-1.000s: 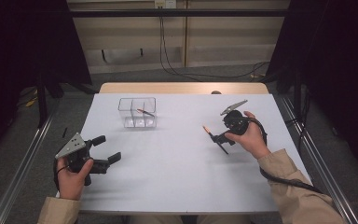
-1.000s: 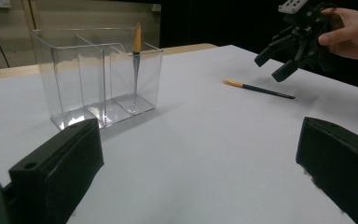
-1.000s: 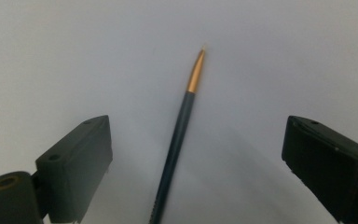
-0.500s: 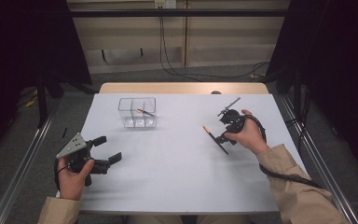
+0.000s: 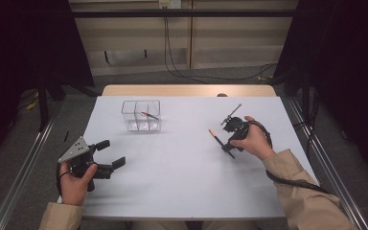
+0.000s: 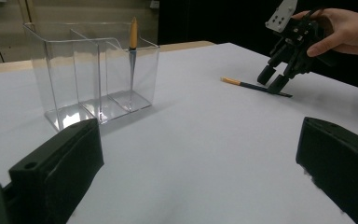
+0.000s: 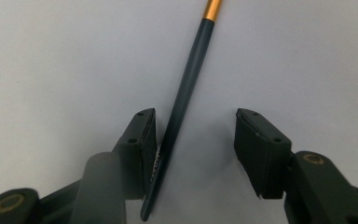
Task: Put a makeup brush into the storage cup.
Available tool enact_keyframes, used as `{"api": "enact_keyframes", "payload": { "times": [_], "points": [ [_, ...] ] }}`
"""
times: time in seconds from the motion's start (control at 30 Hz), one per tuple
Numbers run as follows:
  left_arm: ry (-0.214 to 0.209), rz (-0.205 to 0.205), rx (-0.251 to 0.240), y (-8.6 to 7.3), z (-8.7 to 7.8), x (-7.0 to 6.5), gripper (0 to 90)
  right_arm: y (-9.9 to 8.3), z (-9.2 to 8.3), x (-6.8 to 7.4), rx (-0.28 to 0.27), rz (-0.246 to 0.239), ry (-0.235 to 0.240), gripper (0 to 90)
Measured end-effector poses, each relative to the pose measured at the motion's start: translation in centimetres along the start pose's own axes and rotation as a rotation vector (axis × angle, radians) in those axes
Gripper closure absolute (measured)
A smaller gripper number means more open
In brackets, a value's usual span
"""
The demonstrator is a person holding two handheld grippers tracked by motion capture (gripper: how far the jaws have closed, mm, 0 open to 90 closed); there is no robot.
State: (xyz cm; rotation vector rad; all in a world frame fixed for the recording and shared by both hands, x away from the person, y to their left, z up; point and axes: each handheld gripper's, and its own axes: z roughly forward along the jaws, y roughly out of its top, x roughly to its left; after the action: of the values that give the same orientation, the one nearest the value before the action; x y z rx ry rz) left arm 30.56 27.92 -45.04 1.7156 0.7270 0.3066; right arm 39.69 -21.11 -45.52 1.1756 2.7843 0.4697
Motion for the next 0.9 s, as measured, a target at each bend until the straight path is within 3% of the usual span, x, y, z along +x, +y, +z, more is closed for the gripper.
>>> {"api": "enact_keyframes", "payload": {
  "times": [0.1, 0.23, 0.27, 0.47, 0.6, 0.9],
  "points": [
    [-0.002, 0.0, -0.001, -0.04, 0.05, 0.01, 0.5, 0.14, -0.02, 0.14, 0.014, -0.006, -0.016, 53.5],
    [-0.012, 0.002, 0.003, -0.01, 0.16, -0.06, 0.4, 0.33, -0.08, 0.37, 0.031, -0.006, -0.024, 68.0],
    [-0.009, 0.005, 0.004, 0.0, 0.18, -0.09, 0.5, 0.42, -0.08, 0.4, 0.036, -0.025, -0.018, 73.5],
    [-0.019, 0.002, 0.007, -0.04, 0.22, -0.09, 0.5, 0.58, -0.04, 0.54, 0.046, 0.043, -0.019, 84.7],
    [-0.015, 0.005, 0.01, -0.01, 0.24, -0.13, 0.5, 0.62, -0.05, 0.26, 0.051, 0.084, 0.002, 84.7],
    [-0.005, -0.001, 0.002, -0.06, 0.21, -0.1, 0.5, 0.17, -0.12, -0.08, 0.018, 0.115, 0.025, 85.0]
  ]
}}
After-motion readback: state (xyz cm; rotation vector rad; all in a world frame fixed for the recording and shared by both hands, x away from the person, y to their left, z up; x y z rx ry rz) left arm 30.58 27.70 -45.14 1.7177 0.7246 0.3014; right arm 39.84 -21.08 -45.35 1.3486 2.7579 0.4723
